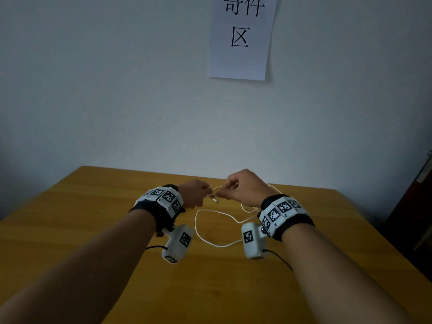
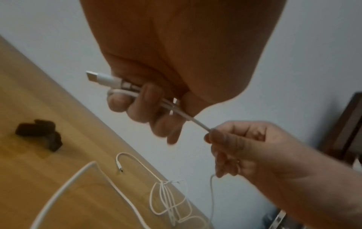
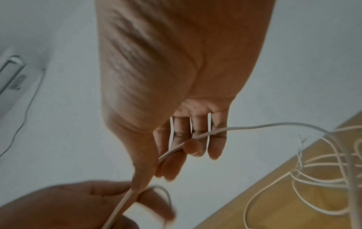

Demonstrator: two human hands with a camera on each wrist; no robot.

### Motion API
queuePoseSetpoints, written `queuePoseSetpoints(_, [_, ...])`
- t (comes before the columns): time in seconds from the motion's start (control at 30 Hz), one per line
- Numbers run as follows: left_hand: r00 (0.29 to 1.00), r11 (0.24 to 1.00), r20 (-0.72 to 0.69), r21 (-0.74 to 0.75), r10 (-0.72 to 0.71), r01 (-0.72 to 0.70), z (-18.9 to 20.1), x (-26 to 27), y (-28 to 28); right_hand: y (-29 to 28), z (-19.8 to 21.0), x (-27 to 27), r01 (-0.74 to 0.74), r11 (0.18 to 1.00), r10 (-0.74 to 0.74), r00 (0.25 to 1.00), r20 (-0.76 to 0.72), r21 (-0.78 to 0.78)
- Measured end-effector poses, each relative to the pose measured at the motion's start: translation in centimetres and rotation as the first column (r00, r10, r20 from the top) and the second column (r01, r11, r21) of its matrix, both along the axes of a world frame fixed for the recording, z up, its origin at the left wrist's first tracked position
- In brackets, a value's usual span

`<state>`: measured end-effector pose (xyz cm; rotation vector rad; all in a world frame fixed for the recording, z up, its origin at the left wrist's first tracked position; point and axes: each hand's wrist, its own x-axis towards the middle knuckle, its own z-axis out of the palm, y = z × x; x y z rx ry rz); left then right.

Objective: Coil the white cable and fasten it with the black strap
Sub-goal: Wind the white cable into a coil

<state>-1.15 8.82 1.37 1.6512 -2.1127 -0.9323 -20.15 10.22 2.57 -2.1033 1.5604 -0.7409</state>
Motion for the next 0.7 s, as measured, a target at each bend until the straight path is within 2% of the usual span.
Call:
queuePoseSetpoints(0.1, [0.985,0.995,-0.175,0.104,0.007,0.011,-0.2,0.3,-0.3,-0.6,-0.8,-0.8,0.063,0.997,-0.061,0.995,0.079,-0.033])
queuePoseSetpoints(0.17, [0.935,0.982,-0.351,0.188,0.055,0.013,0.1,0.3,0.0,-0.7,-1.4,-1.1,0.093,0.995,-0.09,0.992,0.087,-0.035])
queuePoseSetpoints(0.27, [0.798,0.951,-0.597,0.289,0.088,0.111,0.5,0.0,0.6,-0.7,-2.2,-0.9,0.103,0.995,-0.102,0.988,0.113,0.003])
queuePoseSetpoints(0.37, [0.622,0.926,-0.77,0.324,0.14,0.193,0.8,-0.2,0.8,-0.6,-2.8,-0.4,0.065,0.996,-0.077,0.978,0.191,0.069])
queuePoseSetpoints(0.5, [0.39,0.924,-0.907,0.274,0.156,0.268,1.4,-0.7,0.7,-0.6,-3.5,0.6,0.013,0.983,-0.072,0.944,0.323,0.183])
queuePoseSetpoints(0.57, [0.295,0.926,-0.941,0.253,0.168,0.281,1.9,-1.1,0.6,-0.5,-3.9,1.0,-0.027,0.973,-0.052,0.942,0.332,0.229])
queuePoseSetpoints(0.7, [0.189,0.951,-0.971,0.192,0.148,0.243,2.4,-1.9,0.6,-0.5,-4.5,1.7,-0.123,0.935,0.043,0.97,0.238,0.334])
